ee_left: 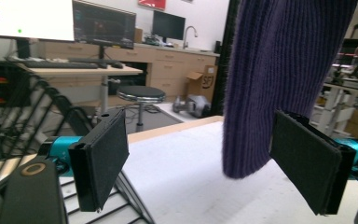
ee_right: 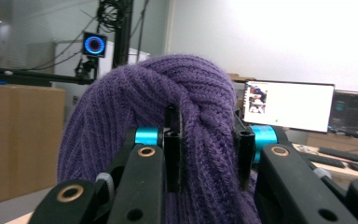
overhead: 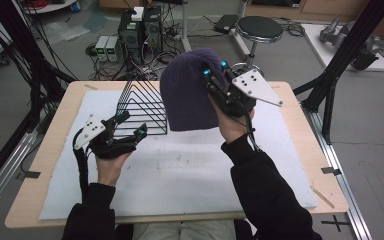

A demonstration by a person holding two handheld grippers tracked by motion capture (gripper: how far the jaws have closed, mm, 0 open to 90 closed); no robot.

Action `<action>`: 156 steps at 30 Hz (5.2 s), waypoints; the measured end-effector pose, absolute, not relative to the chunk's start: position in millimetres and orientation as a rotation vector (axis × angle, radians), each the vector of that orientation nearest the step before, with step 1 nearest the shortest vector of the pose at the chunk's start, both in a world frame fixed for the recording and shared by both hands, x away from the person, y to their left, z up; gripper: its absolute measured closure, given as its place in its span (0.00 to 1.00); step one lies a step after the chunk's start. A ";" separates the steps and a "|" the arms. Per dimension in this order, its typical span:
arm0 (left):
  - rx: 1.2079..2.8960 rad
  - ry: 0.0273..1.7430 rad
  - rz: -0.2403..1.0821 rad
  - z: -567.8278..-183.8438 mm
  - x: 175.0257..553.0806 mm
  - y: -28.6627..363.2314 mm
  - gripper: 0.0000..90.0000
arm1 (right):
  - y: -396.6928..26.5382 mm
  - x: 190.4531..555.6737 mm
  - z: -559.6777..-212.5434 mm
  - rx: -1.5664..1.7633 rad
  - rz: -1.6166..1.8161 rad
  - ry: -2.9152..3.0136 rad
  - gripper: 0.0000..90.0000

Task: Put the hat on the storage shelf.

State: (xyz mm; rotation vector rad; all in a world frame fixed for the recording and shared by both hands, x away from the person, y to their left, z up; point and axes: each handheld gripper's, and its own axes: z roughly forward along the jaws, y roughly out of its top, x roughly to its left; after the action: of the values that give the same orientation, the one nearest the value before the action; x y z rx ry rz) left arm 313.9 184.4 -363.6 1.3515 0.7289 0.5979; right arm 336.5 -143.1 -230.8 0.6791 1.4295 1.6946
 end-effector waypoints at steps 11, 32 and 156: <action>1.348 0.675 0.509 -364.3 311.4 163.1 0.22 | -111.0 319.8 -232.3 0.636 1.745 1.467 0.80; 1.427 0.649 0.508 -370.9 313.2 170.2 0.92 | -106.4 308.3 -239.3 0.612 1.753 1.486 0.79; 1.462 1.097 0.493 -429.5 399.3 286.6 0.85 | 10.2 415.7 -322.7 0.848 1.362 1.763 0.76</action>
State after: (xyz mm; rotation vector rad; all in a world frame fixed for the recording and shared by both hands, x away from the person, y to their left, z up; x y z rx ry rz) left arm 399.3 286.6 -429.5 1.4624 1.0966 0.4928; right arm 415.7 10.2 -322.7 0.8480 1.7632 1.3619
